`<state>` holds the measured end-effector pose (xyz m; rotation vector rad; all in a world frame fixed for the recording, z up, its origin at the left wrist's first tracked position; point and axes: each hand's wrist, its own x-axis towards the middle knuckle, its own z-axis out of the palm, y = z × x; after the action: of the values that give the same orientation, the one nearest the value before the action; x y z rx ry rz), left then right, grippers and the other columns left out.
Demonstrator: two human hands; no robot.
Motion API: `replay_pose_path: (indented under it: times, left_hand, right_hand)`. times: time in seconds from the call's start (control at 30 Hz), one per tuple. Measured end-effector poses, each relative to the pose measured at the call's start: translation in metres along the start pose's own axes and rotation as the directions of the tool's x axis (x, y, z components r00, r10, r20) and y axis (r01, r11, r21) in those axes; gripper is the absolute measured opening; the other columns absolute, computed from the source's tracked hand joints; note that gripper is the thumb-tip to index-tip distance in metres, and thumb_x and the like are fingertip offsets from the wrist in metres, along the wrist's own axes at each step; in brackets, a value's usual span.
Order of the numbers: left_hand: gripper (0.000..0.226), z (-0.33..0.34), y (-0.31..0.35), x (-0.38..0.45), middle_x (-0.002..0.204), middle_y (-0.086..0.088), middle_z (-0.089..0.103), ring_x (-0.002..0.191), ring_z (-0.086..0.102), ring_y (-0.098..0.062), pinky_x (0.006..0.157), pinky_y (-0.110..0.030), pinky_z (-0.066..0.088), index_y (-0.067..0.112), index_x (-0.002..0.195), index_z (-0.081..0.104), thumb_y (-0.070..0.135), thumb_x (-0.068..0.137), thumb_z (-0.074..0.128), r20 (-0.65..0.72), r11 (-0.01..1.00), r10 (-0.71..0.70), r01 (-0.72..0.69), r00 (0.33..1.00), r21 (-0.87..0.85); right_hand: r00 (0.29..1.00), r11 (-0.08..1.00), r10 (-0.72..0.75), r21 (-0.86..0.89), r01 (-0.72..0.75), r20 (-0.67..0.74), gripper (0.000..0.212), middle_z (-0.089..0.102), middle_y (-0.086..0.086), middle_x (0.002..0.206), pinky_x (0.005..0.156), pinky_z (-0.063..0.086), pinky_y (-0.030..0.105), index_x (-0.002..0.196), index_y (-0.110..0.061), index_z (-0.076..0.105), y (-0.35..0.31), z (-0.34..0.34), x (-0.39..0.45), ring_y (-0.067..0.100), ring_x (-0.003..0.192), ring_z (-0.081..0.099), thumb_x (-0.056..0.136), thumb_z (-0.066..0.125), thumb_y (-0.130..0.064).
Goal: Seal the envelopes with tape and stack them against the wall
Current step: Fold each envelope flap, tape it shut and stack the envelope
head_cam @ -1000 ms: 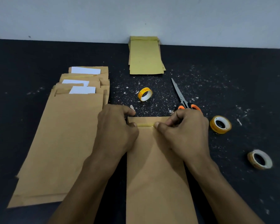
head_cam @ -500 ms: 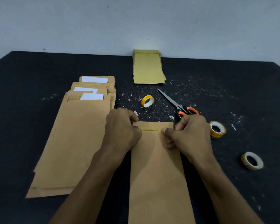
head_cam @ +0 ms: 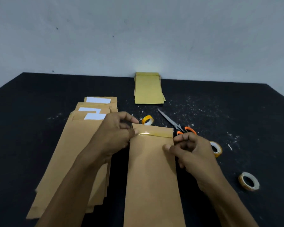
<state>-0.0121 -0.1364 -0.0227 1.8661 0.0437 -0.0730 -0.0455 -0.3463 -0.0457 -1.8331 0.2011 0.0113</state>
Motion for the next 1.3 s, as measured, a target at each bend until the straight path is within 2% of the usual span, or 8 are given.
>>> replay_pose_path:
  times: [0.13,0.2,0.47,0.63,0.73,0.97,1.2,1.3]
  left_hand:
    - [0.015,-0.016,0.019,0.011,0.051,0.003,0.054,0.050,0.042,-0.018,0.047,-0.027,0.038,0.007,0.103,0.063,-0.001,0.091,0.065,-0.044,0.985,0.079,-0.085,0.996,-0.151]
    - [0.016,-0.019,0.026,0.018,0.052,0.003,0.056,0.053,0.044,-0.018,0.048,-0.027,0.039,0.007,0.105,0.064,0.001,0.090,0.066,-0.066,0.979,0.101,-0.111,0.993,-0.171]
    - [0.020,-0.014,0.035,0.049,0.060,0.001,0.069,0.050,0.054,-0.006,0.046,-0.018,0.043,0.015,0.105,0.068,0.013,0.086,0.074,-0.001,0.994,0.024,-0.024,1.000,-0.110]
    - [0.011,-0.005,0.033,0.099,0.070,0.001,0.070,0.048,0.059,0.001,0.045,-0.011,0.042,0.011,0.097,0.068,0.009,0.087,0.074,-0.045,0.999,-0.028,0.027,0.999,-0.024]
    - [0.012,-0.003,0.029,0.139,0.085,-0.001,0.069,0.066,0.060,-0.004,0.054,-0.014,0.044,0.012,0.099,0.070,0.016,0.088,0.073,-0.087,0.993,-0.027,0.036,0.996,0.111]
    - [0.010,-0.005,0.017,0.221,0.094,-0.010,0.070,0.082,0.066,-0.018,0.060,-0.027,0.052,0.006,0.093,0.070,0.013,0.087,0.074,-0.173,0.974,-0.038,0.075,0.984,0.213]
    - [0.018,0.000,0.002,0.250,0.094,-0.019,0.070,0.080,0.069,-0.026,0.066,-0.037,0.059,-0.007,0.095,0.069,0.010,0.088,0.070,-0.189,0.950,-0.019,0.077,0.982,0.304]
    - [0.010,0.000,0.000,0.247,0.094,-0.016,0.069,0.079,0.069,-0.025,0.070,-0.039,0.061,0.008,0.088,0.062,0.014,0.090,0.069,-0.190,0.951,-0.027,0.083,0.981,0.297]
  right_hand:
    - [0.946,0.996,0.064,0.043,-0.082,0.319,0.014,0.073,0.016,0.077,0.047,0.041,0.019,0.097,-0.001,0.069,-0.015,-0.014,0.001,0.011,0.050,0.055,0.086,0.074,-0.008]
    - [0.930,0.990,0.057,0.101,-0.101,0.363,0.019,0.066,0.018,0.070,0.043,0.037,0.017,0.091,0.014,0.063,-0.018,-0.016,0.007,0.014,0.046,0.050,0.087,0.071,-0.003]
    - [0.971,0.974,0.024,0.212,-0.076,0.238,0.011,0.062,0.012,0.062,0.036,0.029,0.018,0.083,-0.001,0.071,-0.051,-0.014,0.063,0.010,0.041,0.045,0.091,0.068,-0.008]
    - [0.996,0.996,0.033,0.085,-0.040,0.080,0.007,0.067,0.008,0.067,0.039,0.036,0.021,0.094,-0.005,0.074,-0.068,0.000,0.130,0.009,0.043,0.049,0.089,0.072,-0.010]
    - [0.999,1.000,0.023,0.014,-0.023,0.029,0.005,0.072,0.005,0.078,0.040,0.041,0.015,0.091,-0.007,0.073,-0.072,0.015,0.173,0.003,0.049,0.060,0.088,0.074,-0.010]
    - [0.999,0.988,-0.031,-0.154,0.024,-0.044,0.007,0.073,0.007,0.090,0.077,0.062,0.043,0.082,-0.012,0.072,-0.060,0.048,0.265,0.022,0.082,0.071,0.085,0.077,-0.014]
    - [0.987,0.950,-0.121,-0.300,0.084,-0.107,0.014,0.067,0.005,0.097,0.085,0.059,0.041,0.087,-0.017,0.065,-0.047,0.058,0.290,0.020,0.090,0.065,0.084,0.079,-0.018]
    - [0.981,0.952,-0.121,-0.299,0.071,-0.151,0.035,0.066,0.008,0.110,0.088,0.057,0.038,0.112,-0.009,0.066,-0.042,0.057,0.289,0.021,0.098,0.064,0.083,0.080,-0.024]
